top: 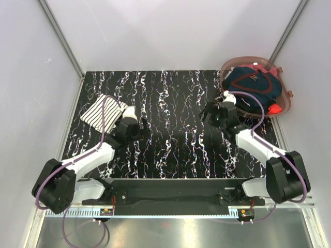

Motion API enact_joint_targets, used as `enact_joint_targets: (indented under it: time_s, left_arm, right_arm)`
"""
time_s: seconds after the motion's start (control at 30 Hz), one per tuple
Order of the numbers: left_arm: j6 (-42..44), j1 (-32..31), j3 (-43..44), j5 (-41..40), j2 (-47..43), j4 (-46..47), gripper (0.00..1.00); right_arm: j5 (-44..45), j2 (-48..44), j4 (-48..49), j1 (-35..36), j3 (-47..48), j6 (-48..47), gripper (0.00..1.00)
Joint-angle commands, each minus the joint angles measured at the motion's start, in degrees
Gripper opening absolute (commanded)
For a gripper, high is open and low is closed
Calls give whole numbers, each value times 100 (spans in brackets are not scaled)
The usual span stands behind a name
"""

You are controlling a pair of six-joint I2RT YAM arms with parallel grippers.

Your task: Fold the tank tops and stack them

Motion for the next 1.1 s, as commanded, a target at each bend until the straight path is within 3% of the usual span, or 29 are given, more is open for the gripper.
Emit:
enact_joint_targets:
  time_s: [0.0, 0.13, 0.27, 1.07]
  left_arm:
    - [230, -112, -95, -3, -93, 1007, 99]
    - [308, -375, -262, 191, 31, 1463, 99]
    - [326, -455, -167, 121, 14, 1350, 99]
    - [494, -841, -78, -371, -66, 1578, 99]
  right_arm:
    - [578, -272, 755, -22, -620, -208, 100]
    - [727, -430, 1083, -4, -771, -419, 100]
    - [781, -325, 1425, -13, -762, -455, 100]
    - [1036, -729, 1207, -13, -798, -569, 100]
